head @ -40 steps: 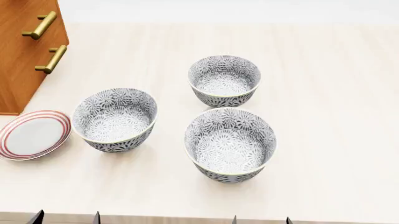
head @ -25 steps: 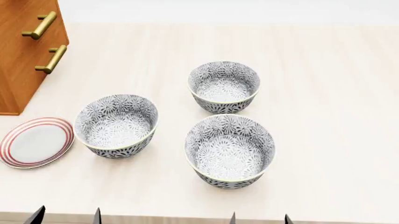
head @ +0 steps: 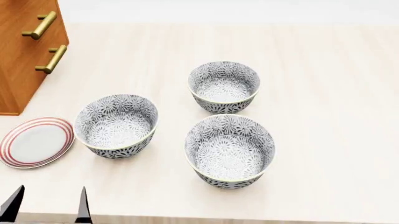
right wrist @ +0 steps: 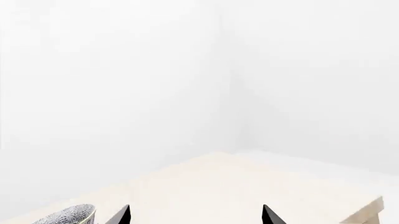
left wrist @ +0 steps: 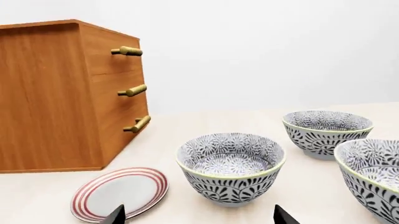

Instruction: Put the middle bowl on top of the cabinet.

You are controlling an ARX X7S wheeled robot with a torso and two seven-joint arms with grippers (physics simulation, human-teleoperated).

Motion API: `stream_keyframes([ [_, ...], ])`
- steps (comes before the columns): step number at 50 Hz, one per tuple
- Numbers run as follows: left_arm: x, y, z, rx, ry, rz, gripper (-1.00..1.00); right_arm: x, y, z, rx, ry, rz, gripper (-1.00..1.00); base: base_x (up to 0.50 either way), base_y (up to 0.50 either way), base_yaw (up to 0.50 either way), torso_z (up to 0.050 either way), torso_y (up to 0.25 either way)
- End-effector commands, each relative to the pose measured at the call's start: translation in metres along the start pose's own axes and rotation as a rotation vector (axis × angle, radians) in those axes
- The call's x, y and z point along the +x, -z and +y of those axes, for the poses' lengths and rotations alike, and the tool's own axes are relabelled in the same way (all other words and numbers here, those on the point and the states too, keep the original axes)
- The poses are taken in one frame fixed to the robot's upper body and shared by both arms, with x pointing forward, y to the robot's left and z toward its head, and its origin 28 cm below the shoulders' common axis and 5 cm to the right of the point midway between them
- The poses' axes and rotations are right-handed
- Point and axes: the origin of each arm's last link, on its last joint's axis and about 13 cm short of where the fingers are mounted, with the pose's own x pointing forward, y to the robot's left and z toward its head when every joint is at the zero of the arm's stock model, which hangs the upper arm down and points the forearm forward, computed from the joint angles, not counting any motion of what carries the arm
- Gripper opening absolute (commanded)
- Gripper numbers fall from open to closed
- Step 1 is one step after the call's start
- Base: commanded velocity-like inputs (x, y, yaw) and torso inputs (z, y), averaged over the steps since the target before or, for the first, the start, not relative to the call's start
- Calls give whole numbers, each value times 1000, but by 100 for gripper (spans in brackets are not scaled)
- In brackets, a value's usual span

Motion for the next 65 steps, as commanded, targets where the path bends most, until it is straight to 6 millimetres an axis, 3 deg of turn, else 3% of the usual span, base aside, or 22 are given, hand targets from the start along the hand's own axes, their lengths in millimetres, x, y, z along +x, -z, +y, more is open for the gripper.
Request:
stream_keyframes([
  [1, -6, -30, 6, -9, -54, -99, 100, -53, -93, -57, -74, 243, -366, 100, 0, 0, 0, 0, 0],
  [5, -10, -43, 8, -45, -81, -135, 100, -53, -91, -61, -93, 258, -361, 100, 0, 13, 0, 0, 0],
  [33, -8, -45, 14, -90, -97, -178, 100, -48, -88, -47, -148, 242, -336, 100, 0, 496, 0, 0, 0],
  [56, -8, -46, 15, -99, -95, -160, 100, -46, -88, -47, -135, 269, -308, 100, 13, 54, 0, 0, 0],
  [65, -11, -47, 14, -79, -85, -170, 100, -47, -88, -48, -140, 278, -311, 100, 474, 0, 0, 0, 0],
])
